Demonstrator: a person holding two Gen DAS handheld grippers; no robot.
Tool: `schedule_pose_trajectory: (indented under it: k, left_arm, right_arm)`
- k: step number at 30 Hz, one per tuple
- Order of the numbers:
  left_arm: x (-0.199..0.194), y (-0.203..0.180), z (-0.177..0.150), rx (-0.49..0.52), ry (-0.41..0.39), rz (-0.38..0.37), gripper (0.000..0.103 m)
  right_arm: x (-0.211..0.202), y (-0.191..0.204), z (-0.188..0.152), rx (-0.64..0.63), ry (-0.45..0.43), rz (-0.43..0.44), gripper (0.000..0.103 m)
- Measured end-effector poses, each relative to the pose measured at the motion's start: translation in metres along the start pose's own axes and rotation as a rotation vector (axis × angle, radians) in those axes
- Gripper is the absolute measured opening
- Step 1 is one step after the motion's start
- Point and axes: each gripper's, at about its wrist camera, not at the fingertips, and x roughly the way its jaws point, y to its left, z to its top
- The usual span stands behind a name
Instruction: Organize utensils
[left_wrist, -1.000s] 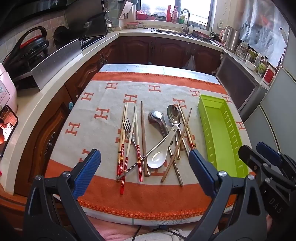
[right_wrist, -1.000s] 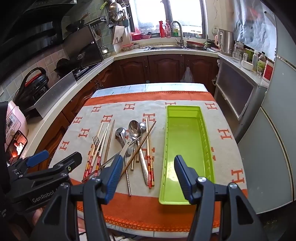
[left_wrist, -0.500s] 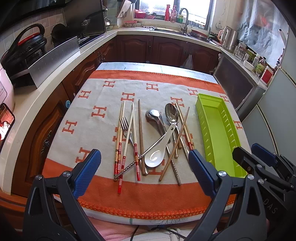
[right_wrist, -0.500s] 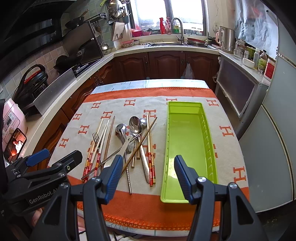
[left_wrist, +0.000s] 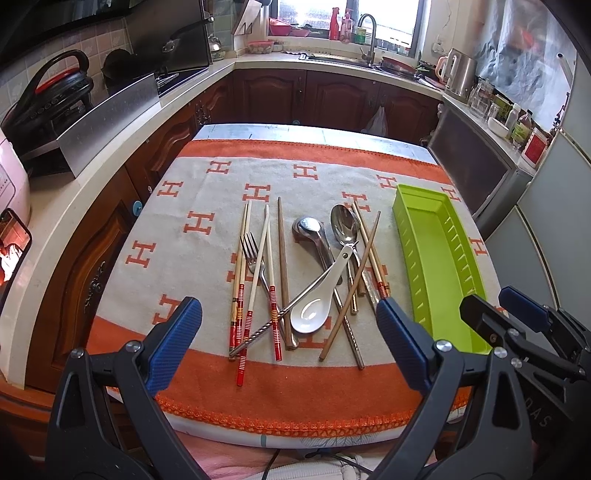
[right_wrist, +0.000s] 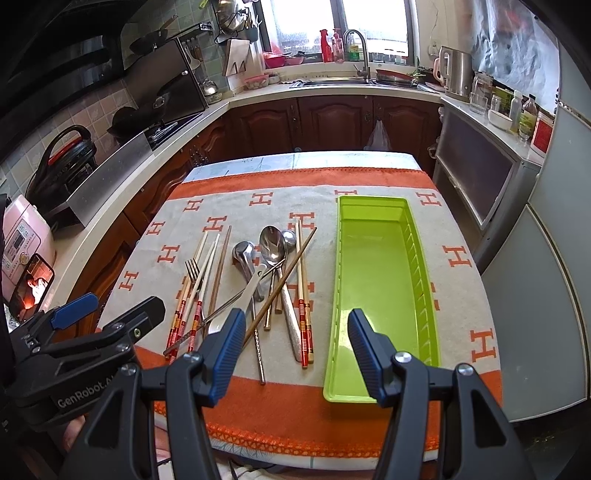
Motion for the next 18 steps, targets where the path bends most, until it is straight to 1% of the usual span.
schedule_pose_trajectory:
  k: [11,18]
  left_arm:
    - [0.0001,-0.0002,0.0022,-0.001,-0.002,-0.010,0.093]
    - [0.0024,-0.0013,0.0023,0.001,0.004,-0.005,0.093]
  right_arm:
    - [0.0034,-0.0032,0.0002,0.010,0.011,0.006,0.058]
    - [0.0059,-0.0014,0.0003,0.009,0.017,0.008,0.058]
